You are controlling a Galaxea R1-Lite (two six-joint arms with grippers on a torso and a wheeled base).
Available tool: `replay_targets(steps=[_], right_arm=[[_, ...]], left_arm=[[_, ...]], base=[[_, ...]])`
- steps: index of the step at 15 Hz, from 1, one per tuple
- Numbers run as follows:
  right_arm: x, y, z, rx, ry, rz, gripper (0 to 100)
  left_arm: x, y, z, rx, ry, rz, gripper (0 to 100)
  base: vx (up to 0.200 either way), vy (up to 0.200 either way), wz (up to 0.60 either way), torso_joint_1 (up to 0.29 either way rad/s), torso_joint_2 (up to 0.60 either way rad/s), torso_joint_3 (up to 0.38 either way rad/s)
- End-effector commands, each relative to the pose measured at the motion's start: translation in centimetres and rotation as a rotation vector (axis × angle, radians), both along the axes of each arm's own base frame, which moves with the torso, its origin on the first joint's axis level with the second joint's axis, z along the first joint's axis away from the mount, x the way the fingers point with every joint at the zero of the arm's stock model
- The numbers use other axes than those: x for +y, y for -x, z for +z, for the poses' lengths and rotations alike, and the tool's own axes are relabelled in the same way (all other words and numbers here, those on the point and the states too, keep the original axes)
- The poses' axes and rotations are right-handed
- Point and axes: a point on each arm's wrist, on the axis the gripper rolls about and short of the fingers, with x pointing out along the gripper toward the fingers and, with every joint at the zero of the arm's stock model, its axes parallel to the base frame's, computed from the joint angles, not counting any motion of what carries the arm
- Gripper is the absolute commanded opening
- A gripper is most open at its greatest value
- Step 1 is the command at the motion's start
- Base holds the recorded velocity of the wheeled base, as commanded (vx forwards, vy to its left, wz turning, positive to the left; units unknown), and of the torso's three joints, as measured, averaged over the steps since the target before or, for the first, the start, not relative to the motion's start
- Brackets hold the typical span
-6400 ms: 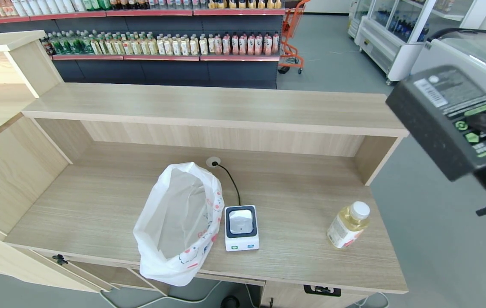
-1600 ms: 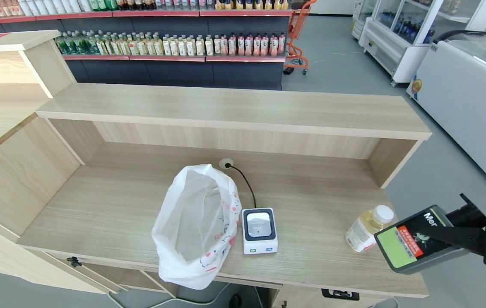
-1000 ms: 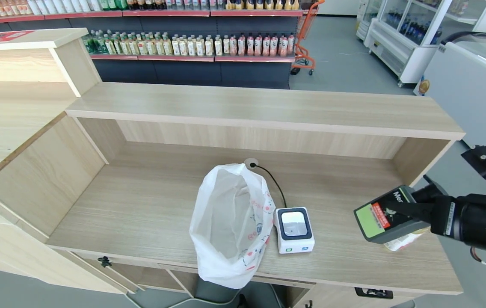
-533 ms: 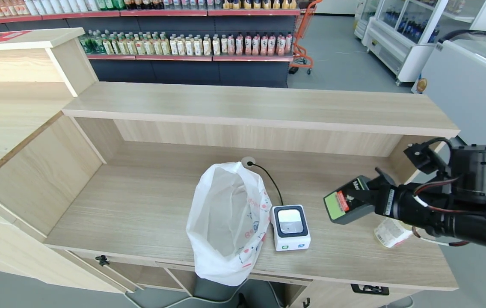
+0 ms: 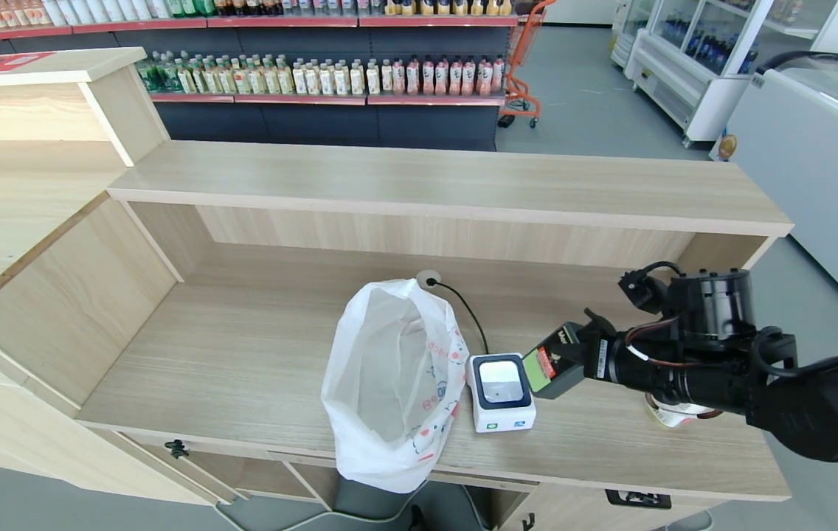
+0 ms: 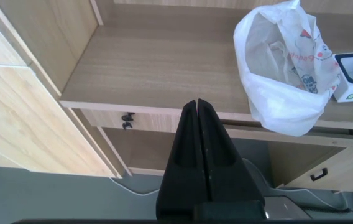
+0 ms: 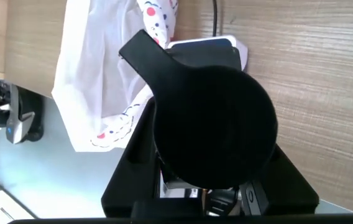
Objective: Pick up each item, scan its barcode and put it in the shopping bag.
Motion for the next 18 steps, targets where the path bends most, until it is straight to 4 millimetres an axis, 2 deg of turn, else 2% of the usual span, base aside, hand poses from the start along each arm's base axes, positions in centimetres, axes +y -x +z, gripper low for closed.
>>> replay_targets(steps=[1, 4, 9, 13, 18], right_arm=[[0.9, -0.8, -0.8, 0.017, 0.007, 0.019, 0], [1.9, -1.4, -1.1, 0.016, 0.008, 0.039, 0], [3.2, -2.5, -2.7, 0.021, 0.072, 0.018, 0], [3.9, -3.4, -2.7, 0.006, 0.072, 0.017, 0], [5.4, -3.3, -3.3, 0.013, 0.072, 0.058, 0]], left_arm=[[0.0, 0.0, 0.0, -0.001, 0.000, 0.000, 0], [0.0, 0.0, 0.0, 0.001, 0.000, 0.000, 0], [0.0, 0.0, 0.0, 0.002, 0.000, 0.000, 0], [0.0, 0.0, 0.0, 0.002, 0.000, 0.000, 0], [0.0, 0.0, 0.0, 0.002, 0.000, 0.000, 0]], base=[[0.000, 0.000, 0.00, 0.000, 0.00, 0.000], [0.000, 0.000, 0.00, 0.000, 0.00, 0.000], [0.000, 0.000, 0.00, 0.000, 0.00, 0.000], [0.000, 0.000, 0.00, 0.000, 0.00, 0.000], [0.000, 0.000, 0.00, 0.000, 0.00, 0.000]])
